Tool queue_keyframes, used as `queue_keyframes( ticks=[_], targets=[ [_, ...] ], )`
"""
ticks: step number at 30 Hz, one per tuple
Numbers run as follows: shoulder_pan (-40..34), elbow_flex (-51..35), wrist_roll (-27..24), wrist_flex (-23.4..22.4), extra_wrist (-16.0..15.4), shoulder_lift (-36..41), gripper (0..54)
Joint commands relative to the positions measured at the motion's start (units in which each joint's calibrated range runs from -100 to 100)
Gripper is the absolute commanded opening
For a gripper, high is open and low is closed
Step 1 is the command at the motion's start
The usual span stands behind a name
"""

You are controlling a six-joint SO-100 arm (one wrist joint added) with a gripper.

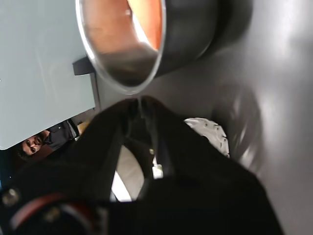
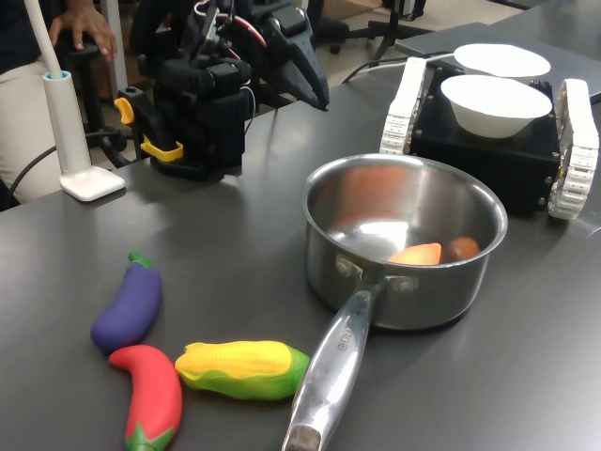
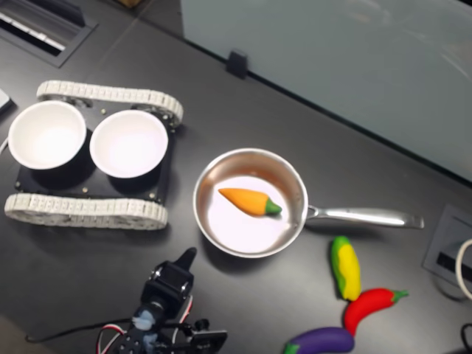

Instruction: Pick up the carrot and place them in the pan

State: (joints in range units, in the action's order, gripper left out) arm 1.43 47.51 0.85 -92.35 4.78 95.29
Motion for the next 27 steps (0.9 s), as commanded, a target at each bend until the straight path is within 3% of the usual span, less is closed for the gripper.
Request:
queue_keyframes(
  ticks=[1, 11, 27],
  targets=[
    [0.6, 2.8, -0.4, 2.3, -1.1, 0.2, 0.0],
    [1.2, 16.7, -0.9, 8.0, -2.2, 0.2, 0.0],
    [2.8, 27.8, 1.3, 13.3, -2.4, 0.2, 0.0]
  ],
)
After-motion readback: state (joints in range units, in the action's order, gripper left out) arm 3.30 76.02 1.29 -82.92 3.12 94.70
